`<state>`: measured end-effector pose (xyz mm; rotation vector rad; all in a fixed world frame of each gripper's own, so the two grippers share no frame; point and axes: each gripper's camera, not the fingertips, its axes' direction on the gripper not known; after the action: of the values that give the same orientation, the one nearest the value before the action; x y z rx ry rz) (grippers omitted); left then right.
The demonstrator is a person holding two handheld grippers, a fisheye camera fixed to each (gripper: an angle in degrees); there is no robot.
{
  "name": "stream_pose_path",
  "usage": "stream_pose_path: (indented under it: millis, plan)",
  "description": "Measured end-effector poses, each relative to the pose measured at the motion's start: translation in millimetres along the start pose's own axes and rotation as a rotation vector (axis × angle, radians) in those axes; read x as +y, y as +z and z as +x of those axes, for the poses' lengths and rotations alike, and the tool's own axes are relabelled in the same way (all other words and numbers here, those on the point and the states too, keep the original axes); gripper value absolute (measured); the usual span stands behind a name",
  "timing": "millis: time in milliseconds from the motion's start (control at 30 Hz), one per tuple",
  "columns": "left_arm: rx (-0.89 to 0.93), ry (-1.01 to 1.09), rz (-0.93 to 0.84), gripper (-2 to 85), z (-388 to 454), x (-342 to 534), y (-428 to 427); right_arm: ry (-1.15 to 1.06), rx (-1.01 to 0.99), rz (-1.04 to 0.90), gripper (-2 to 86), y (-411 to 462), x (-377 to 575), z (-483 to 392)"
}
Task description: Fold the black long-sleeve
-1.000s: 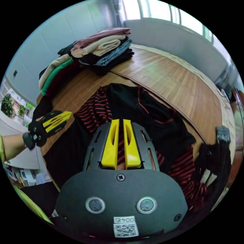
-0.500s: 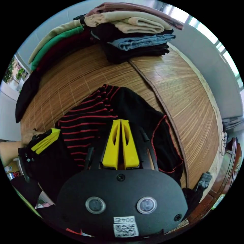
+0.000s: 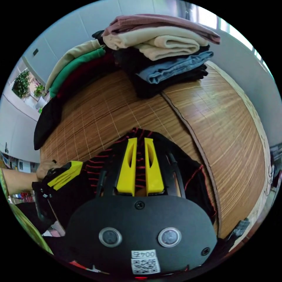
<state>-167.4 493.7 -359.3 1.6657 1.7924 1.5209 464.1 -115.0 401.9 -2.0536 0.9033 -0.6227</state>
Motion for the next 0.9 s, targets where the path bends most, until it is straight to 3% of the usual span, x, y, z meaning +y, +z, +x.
stream_pose_path:
  millis: [100,300,400,467,667,767,900]
  plan:
    - [0.058,0.043,-0.086,0.5,17.6,2.3,27.1,-0.061,0.018,-0.066,6.5,22.0,-21.6,-13.3]
    - [-0.019,0.078,-0.045,0.2,32.2,11.9,32.9,-0.169,0.122,-0.144,1.9,46.4,-33.4,-28.3]
    - [-0.019,0.081,-0.046,0.2,30.5,11.3,37.1,-0.02,0.061,-0.125,0.6,39.2,-40.4,7.9]
    - [-0.02,0.08,-0.045,0.1,28.8,10.8,39.0,0.156,-0.08,-0.091,0.5,35.4,-37.3,47.9]
    - [-0.033,0.081,-0.042,0.1,24.0,8.8,43.6,0.304,-0.183,0.04,4.7,11.9,-16.3,75.8]
    - [-0.022,0.077,-0.044,0.1,18.5,6.9,45.4,0.295,-0.153,0.107,5.7,-18.4,19.5,71.3]
    - [0.051,-0.037,-0.074,0.4,-22.9,4.6,45.9,0.216,-0.026,0.043,6.6,-47.0,88.5,56.4]
